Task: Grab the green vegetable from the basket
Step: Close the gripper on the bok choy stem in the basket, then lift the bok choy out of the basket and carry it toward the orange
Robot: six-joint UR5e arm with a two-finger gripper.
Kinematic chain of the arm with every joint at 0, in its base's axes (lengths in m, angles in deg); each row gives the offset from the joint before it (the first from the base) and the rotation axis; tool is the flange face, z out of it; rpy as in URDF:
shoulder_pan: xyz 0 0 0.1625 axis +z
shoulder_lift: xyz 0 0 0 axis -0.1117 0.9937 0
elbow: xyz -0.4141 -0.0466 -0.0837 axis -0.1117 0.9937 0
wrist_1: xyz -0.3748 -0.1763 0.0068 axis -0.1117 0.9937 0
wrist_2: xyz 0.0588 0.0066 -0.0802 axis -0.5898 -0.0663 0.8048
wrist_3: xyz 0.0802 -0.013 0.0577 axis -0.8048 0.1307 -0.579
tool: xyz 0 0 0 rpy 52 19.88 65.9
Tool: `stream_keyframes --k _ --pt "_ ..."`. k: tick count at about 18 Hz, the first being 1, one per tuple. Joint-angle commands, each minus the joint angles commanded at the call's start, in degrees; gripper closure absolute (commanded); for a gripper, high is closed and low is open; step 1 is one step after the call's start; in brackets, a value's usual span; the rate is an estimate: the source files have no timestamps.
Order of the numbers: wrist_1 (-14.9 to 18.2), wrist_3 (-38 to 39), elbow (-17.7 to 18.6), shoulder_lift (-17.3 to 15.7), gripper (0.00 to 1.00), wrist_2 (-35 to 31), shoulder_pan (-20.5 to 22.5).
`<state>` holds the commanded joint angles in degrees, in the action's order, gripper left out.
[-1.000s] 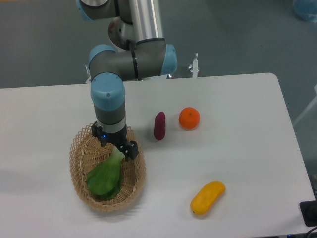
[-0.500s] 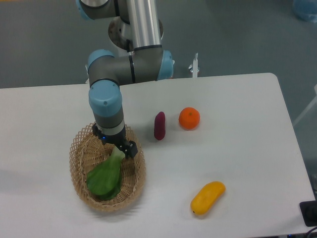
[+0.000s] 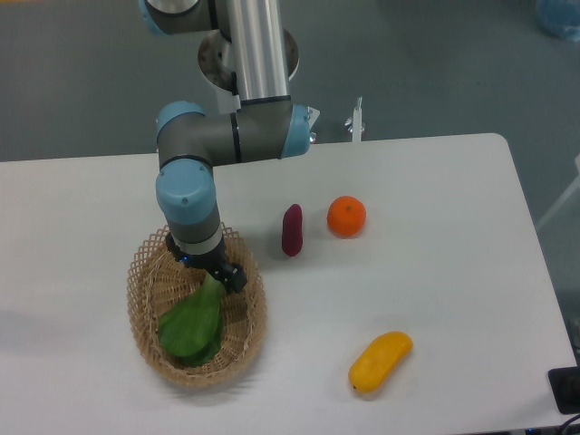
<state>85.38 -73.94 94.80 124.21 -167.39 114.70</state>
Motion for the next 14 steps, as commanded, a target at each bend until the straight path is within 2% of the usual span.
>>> stream_keyframes --k 2,4,7,10,14 --pt "-0.09 0.0 -0.09 0.0 0.59 -0.44 0.0" --pt "-0.09 -0.26 -0.18 0.0 0.68 -0.44 0.0" --pt "-0.09 -0.52 -0.7 -0.17 0.71 -0.36 0.0" --pt "-0.09 -0.7 -1.05 -0.44 0.79 -0.18 0.09" --pt "0.09 -0.96 -1.84 -1.14 0.79 -0.01 0.26"
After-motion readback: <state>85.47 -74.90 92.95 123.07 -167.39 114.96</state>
